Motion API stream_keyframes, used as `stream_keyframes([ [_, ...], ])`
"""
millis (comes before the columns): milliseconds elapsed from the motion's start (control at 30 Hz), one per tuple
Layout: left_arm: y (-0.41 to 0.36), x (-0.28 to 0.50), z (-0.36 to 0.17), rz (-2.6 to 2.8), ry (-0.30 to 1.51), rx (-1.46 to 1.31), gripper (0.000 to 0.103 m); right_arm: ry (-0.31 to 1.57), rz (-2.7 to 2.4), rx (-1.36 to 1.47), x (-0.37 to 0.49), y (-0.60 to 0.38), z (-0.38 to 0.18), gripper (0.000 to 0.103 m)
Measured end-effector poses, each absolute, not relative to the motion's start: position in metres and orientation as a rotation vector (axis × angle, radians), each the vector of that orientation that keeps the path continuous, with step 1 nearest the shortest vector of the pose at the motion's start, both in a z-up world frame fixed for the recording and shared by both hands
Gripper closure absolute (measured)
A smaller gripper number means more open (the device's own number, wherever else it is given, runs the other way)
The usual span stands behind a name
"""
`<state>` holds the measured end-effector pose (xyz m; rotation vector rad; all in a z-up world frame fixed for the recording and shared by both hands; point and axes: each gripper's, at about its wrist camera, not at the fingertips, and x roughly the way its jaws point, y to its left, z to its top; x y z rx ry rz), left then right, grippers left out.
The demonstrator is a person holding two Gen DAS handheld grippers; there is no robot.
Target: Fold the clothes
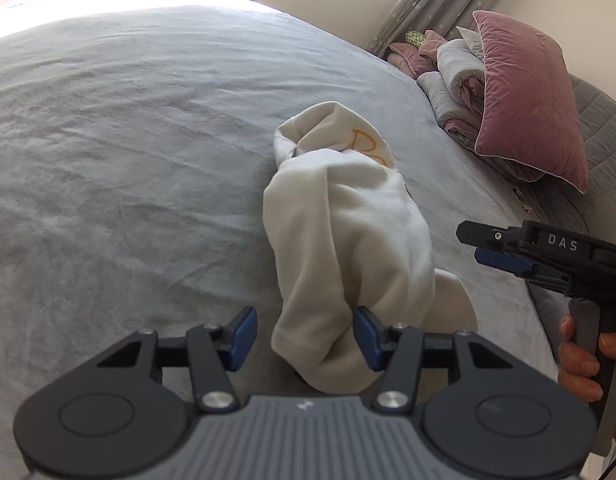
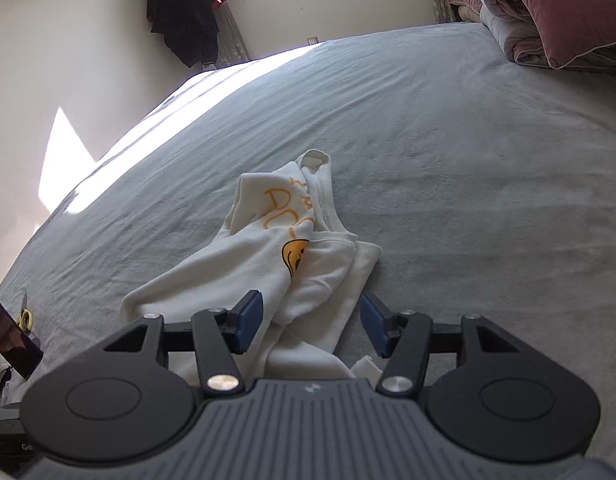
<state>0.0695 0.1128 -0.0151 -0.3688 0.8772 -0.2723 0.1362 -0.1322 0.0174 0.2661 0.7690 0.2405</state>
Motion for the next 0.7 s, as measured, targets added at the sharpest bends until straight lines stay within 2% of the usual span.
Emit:
stream_keyframes([
  [367,0.106,0.071,-0.013,-0.246,0.845,-0.395,0.07,0.829,0.267,0.357,0.111,-0.15,-0.027,0.045],
  [567,0.104,0.075,-0.013,-0.252,0.839,-0.409,0.088,0.809,0.282,0.391,0.101,-0.148,-0.025,0.045],
  [633,0.102,0.075,-0.013,-0.254,0.834,-0.405,0.097,0.804,0.292,0.395,0.095,-0.148,-0.02,0.045],
  [700,0.099,0.074,-0.012,-0.254,0.82,-0.39,0.098,0.803,0.301,0.399,0.09,-0.147,-0.016,0.045],
])
